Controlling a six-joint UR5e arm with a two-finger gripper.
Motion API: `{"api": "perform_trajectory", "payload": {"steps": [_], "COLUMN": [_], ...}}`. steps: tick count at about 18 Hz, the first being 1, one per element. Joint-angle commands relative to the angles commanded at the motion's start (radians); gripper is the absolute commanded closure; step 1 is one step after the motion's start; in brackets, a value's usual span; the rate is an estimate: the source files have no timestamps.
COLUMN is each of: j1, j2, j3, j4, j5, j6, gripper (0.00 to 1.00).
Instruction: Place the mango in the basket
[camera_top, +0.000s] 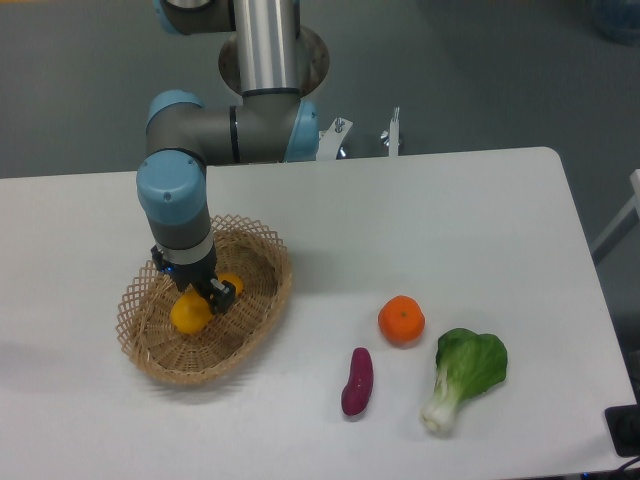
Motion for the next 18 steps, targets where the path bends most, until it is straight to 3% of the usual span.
{"api": "perform_trajectory", "payload": {"steps": [5,11,14,18], "j1": [0.040,0.188,0.259,0.360], "j2": [0.017,0.026,0.058,0.101], "j3": [0.057,0.159,0.163,0.163], "j4": [0.002,-0.021,-0.023,-0.066], "j5": [0.026,0.055,0.049,0.000], "j6": [0.005,0.069,0.178,0.305], "gripper": [0.00,0.00,0.00,0.00]}}
